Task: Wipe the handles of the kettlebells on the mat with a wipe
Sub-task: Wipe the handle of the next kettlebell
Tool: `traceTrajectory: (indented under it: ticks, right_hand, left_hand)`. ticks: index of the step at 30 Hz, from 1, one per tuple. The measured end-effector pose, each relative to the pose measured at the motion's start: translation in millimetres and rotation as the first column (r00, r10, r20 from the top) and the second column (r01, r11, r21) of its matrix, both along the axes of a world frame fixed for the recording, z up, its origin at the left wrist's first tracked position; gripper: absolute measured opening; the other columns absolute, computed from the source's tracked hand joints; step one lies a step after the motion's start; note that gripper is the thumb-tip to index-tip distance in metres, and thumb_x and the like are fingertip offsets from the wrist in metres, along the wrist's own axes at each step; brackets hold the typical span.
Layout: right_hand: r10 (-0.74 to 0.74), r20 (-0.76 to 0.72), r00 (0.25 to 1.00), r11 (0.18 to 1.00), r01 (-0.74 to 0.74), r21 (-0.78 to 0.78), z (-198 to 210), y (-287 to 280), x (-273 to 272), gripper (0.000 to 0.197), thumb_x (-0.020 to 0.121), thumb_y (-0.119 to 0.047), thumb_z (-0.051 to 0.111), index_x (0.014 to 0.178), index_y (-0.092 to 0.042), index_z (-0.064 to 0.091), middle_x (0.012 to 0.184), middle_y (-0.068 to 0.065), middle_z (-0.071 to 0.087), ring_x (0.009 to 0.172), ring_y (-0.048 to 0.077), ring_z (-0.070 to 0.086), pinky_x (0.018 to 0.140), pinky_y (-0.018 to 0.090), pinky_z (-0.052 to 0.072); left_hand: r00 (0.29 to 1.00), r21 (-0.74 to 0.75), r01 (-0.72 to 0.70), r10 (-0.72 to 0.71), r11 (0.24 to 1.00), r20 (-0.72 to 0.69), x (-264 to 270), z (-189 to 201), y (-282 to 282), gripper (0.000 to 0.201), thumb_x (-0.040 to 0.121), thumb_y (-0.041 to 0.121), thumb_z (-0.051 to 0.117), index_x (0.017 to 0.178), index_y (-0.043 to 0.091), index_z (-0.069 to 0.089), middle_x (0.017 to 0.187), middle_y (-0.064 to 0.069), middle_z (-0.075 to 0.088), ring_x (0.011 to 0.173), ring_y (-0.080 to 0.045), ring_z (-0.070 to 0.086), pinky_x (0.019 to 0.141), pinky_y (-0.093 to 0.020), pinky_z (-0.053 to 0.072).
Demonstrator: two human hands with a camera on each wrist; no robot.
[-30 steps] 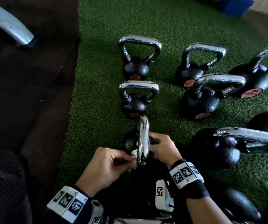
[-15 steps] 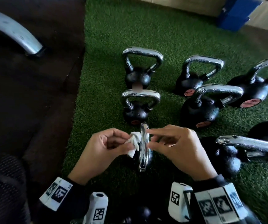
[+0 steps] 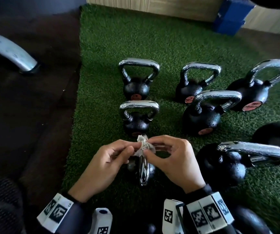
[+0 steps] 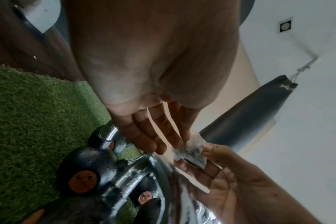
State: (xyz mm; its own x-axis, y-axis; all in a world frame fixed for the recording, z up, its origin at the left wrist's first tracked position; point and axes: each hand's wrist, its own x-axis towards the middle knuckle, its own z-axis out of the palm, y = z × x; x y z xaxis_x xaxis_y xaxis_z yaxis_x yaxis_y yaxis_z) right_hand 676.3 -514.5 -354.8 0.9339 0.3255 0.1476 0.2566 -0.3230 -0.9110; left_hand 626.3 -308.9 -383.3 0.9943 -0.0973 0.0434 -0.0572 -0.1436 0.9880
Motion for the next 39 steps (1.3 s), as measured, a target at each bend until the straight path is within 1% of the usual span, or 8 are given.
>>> traceTrajectory:
  ticks: [4,6,10,13,21,27,31,39]
  right_hand:
    - [-0.161,-0.002,0.987,0.986,0.161,-0.042,-14,-13,9,0.015,0.07,-0.026,0.081,0.085,-0.029,0.078,0.081,-0.014,0.077,0.077,0.006,0.074,0.076,0.032,0.062]
    - [-0.238,-0.013,0.971,0.962,0.234,-0.14,-26,-18,16,0.015,0.065,-0.033,0.08,0.079,-0.032,0.077,0.075,-0.017,0.075,0.071,0.002,0.072,0.069,0.029,0.062]
    - [-0.269,-0.077,0.96,0.928,0.237,-0.287,-55,-9,32,0.013,0.065,-0.03,0.085,0.075,-0.03,0.077,0.067,-0.019,0.072,0.064,-0.007,0.068,0.062,0.013,0.052]
    - [-0.23,-0.202,0.952,0.942,0.166,-0.29,-73,-3,39,0.019,0.07,-0.026,0.09,0.087,-0.027,0.082,0.068,-0.02,0.071,0.066,-0.013,0.066,0.061,0.004,0.046]
    - [-0.235,-0.264,0.936,0.935,0.143,-0.324,-90,4,46,0.024,0.079,-0.022,0.084,0.102,-0.029,0.081,0.091,-0.012,0.077,0.071,-0.019,0.057,0.065,-0.006,0.04]
    - [-0.249,-0.25,0.936,0.968,0.238,-0.074,-95,5,42,0.028,0.078,-0.02,0.086,0.094,-0.041,0.078,0.089,-0.021,0.077,0.086,-0.007,0.072,0.084,0.015,0.056]
    - [-0.245,-0.339,0.908,0.965,0.261,0.0,-97,8,46,0.021,0.079,-0.019,0.084,0.096,-0.029,0.082,0.094,-0.012,0.079,0.091,0.004,0.075,0.092,0.036,0.06]
    - [-0.093,-0.111,0.989,0.985,0.108,0.137,-77,14,38,0.026,0.083,-0.011,0.08,0.102,-0.028,0.08,0.101,-0.008,0.078,0.098,0.01,0.074,0.091,0.033,0.059]
  left_hand:
    - [0.998,0.279,-0.061,0.065,0.958,-0.006,5,-31,11,0.073,0.086,-0.008,0.061,0.131,0.049,0.055,0.131,0.02,0.064,0.127,-0.003,0.057,0.101,-0.031,0.055]
    - [0.987,0.444,0.131,-0.075,0.886,-0.142,9,-53,17,0.104,0.078,0.008,0.083,0.151,0.056,0.027,0.162,0.022,0.033,0.151,-0.004,0.029,0.117,-0.035,0.042]
    - [0.945,0.56,0.327,-0.282,0.761,-0.168,20,-92,-9,0.155,0.057,0.063,0.092,0.162,0.024,-0.014,0.171,0.007,-0.018,0.158,-0.017,-0.016,0.13,-0.043,0.005]
    - [0.965,0.602,0.178,-0.259,0.778,0.05,22,-107,-30,0.145,0.061,0.062,0.09,0.16,-0.003,0.006,0.171,-0.009,0.008,0.159,-0.023,0.007,0.128,-0.045,0.017]
    - [0.964,0.59,0.123,-0.236,0.798,0.119,21,-108,-32,0.123,0.069,0.052,0.089,0.153,-0.013,0.027,0.163,-0.021,0.026,0.153,-0.033,0.028,0.123,-0.05,0.03]
    - [0.954,0.642,0.139,-0.276,0.754,0.117,25,-106,-29,0.129,0.059,0.04,0.098,0.15,-0.019,0.027,0.16,-0.031,0.027,0.15,-0.045,0.029,0.123,-0.052,0.029]
    - [0.948,0.643,0.137,-0.288,0.753,0.136,26,-108,-29,0.134,0.058,0.044,0.097,0.153,-0.016,0.023,0.163,-0.027,0.022,0.152,-0.036,0.023,0.124,-0.044,0.024]
    - [0.972,0.335,0.19,-0.224,0.923,0.066,35,-111,-16,0.139,0.063,0.046,0.096,0.162,0.004,0.007,0.169,-0.005,0.018,0.157,-0.007,0.014,0.127,-0.023,0.015]
